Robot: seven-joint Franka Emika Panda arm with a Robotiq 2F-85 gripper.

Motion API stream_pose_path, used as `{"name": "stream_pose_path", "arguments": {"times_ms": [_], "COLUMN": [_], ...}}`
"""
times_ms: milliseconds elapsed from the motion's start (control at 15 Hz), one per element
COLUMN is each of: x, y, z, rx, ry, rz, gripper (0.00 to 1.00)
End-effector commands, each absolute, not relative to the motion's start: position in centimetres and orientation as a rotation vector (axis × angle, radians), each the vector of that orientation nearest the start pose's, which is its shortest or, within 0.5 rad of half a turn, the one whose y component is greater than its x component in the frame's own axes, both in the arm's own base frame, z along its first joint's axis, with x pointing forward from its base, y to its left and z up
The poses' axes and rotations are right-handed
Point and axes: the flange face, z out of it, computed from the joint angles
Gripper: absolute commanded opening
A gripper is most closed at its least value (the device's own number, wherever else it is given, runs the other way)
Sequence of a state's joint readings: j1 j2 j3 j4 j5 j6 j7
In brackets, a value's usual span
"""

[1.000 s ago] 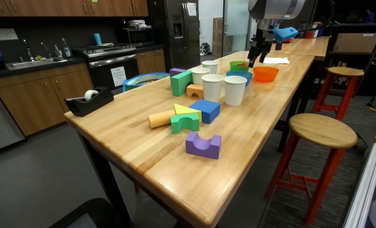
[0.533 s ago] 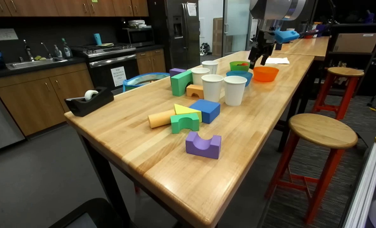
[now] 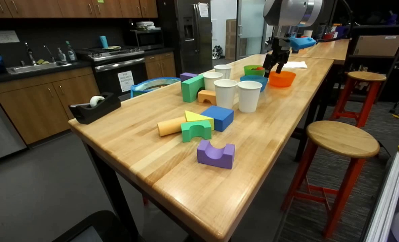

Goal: Stack the three bowls together.

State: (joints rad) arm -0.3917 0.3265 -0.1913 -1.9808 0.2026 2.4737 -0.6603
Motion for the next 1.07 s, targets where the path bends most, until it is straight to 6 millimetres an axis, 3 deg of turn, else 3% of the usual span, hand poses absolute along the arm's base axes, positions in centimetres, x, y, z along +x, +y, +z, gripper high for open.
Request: {"name": "stream_pose_path", "arguments": {"times_ms": [0, 200, 267, 533, 1000], "x": [52.34, 52.27, 52.29, 52.43, 52.55], "y": [-34.85, -35.06, -35.01, -34.69, -34.46], "z": [32.34, 32.05, 31.92, 31.66, 31.79], "rx": [-3.143, -3.143, -3.145, -3.148, -3.151], "ry": [0.121, 0.124, 0.118, 0.103, 0.099], "rz": [-0.305, -0.294, -0.292, -0.286, -0.290], "gripper": [1.00, 0.96, 0.78, 0.58, 0.02]}}
